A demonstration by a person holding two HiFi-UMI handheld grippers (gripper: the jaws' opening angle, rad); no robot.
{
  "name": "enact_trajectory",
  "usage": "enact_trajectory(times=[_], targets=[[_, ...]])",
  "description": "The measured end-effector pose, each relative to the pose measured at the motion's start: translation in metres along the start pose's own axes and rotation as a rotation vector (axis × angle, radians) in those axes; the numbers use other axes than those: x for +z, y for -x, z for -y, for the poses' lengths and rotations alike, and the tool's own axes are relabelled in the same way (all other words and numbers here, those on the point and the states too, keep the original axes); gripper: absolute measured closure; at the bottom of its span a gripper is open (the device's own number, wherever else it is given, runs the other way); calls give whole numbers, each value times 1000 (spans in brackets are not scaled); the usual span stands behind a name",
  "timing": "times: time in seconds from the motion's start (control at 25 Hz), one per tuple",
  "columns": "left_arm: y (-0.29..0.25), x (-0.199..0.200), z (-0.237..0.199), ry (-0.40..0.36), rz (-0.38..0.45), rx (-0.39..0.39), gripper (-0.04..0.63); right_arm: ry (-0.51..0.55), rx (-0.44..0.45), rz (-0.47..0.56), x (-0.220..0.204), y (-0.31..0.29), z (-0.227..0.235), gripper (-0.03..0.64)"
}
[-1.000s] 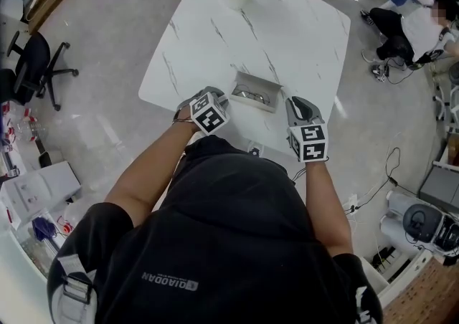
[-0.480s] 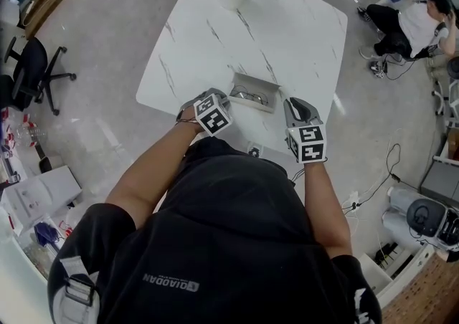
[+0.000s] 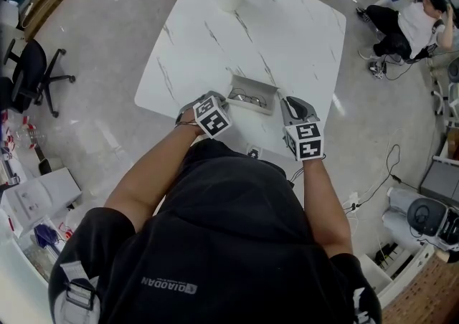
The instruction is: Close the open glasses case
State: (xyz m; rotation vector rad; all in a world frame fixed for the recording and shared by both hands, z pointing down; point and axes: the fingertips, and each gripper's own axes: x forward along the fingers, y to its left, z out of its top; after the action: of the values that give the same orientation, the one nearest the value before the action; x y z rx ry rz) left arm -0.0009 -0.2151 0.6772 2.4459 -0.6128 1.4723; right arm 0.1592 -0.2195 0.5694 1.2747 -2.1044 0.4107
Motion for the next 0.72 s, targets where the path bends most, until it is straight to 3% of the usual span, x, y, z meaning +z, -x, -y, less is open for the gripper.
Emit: enact_trajectory(times=[0.72], targets=[[2,-2,1,14,22,17,546,173,8,-143,-12,-45,14,569]])
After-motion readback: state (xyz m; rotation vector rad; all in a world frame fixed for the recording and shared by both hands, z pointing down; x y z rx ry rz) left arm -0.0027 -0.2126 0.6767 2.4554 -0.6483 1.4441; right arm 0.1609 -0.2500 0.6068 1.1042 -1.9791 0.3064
